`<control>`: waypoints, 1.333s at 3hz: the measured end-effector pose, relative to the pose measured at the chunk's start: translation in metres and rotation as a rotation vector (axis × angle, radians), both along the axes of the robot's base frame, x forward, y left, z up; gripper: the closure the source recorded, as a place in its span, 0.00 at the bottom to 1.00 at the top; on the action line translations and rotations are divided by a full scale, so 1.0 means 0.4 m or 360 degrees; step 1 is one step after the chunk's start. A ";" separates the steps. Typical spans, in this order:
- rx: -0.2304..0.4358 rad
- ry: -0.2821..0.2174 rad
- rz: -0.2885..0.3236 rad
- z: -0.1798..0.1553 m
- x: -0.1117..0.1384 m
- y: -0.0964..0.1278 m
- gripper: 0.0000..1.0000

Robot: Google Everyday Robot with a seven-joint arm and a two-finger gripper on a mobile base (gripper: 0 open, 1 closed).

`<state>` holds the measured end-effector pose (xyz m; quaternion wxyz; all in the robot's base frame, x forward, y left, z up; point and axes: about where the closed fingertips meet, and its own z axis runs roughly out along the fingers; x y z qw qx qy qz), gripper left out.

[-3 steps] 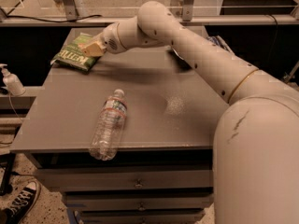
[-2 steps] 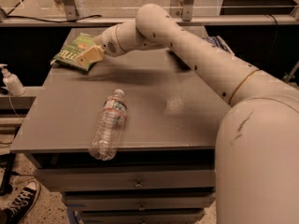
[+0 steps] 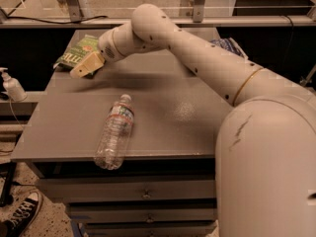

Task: Move green jalapeno chip bag near blue chip bag

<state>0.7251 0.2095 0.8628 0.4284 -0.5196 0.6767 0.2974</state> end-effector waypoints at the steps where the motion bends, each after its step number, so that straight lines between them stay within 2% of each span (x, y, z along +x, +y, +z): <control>1: -0.0115 0.0006 -0.0012 -0.053 0.016 0.010 0.00; 2: -0.0190 -0.0008 -0.0043 -0.086 0.032 0.001 0.18; 3: -0.0236 -0.0017 -0.0079 -0.103 0.042 -0.022 0.41; 4: -0.0239 -0.0019 -0.0083 -0.099 0.043 -0.025 0.64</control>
Offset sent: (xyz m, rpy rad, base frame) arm 0.0232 -0.0108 -0.0458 -0.1734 -0.0224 -0.0616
